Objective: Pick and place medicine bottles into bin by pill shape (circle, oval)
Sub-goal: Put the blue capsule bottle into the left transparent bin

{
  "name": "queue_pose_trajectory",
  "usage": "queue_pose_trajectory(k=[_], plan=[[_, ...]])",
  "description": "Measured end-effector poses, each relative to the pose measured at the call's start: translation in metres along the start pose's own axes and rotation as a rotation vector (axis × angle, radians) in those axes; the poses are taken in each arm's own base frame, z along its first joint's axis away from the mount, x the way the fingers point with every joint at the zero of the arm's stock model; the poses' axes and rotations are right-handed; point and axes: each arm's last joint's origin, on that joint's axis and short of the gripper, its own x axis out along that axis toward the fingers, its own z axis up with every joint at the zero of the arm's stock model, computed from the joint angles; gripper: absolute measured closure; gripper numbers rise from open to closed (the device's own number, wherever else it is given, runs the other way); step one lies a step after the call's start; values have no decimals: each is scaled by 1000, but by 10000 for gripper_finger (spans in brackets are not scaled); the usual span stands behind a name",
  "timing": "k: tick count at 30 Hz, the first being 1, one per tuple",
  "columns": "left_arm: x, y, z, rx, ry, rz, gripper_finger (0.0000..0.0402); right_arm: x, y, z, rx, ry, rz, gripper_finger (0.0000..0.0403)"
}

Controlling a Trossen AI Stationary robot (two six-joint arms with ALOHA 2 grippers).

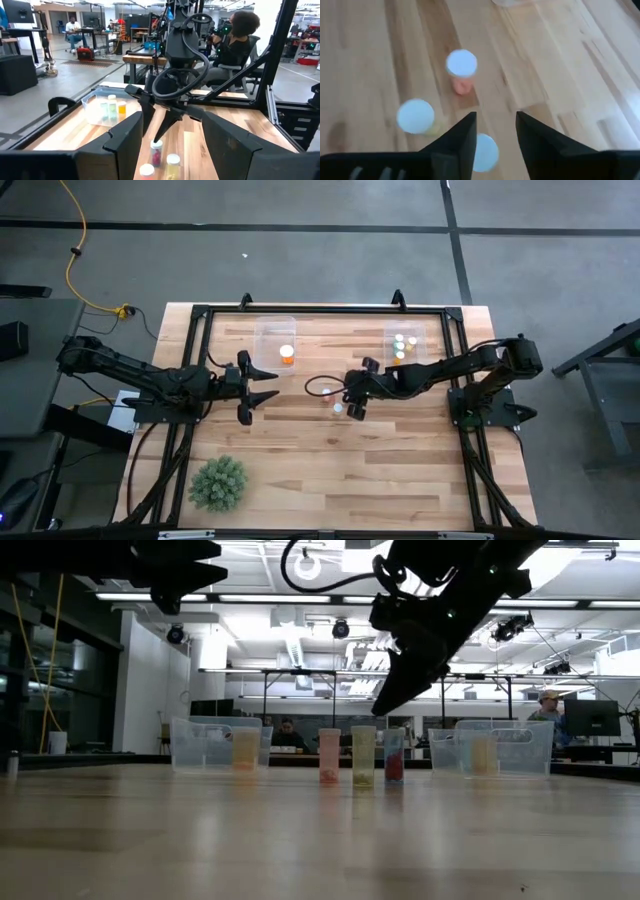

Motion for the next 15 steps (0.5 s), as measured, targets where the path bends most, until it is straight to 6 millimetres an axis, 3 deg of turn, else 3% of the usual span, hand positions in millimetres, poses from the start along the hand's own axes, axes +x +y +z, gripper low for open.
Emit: queue_pose_trajectory(k=[8,15], plan=[[0,0,0,-7,-1,0,206,0,1,-3,-6,35,55,200],[0,0,0,-8,-1,0,206,3,-1,-6,2,65,38,189]])
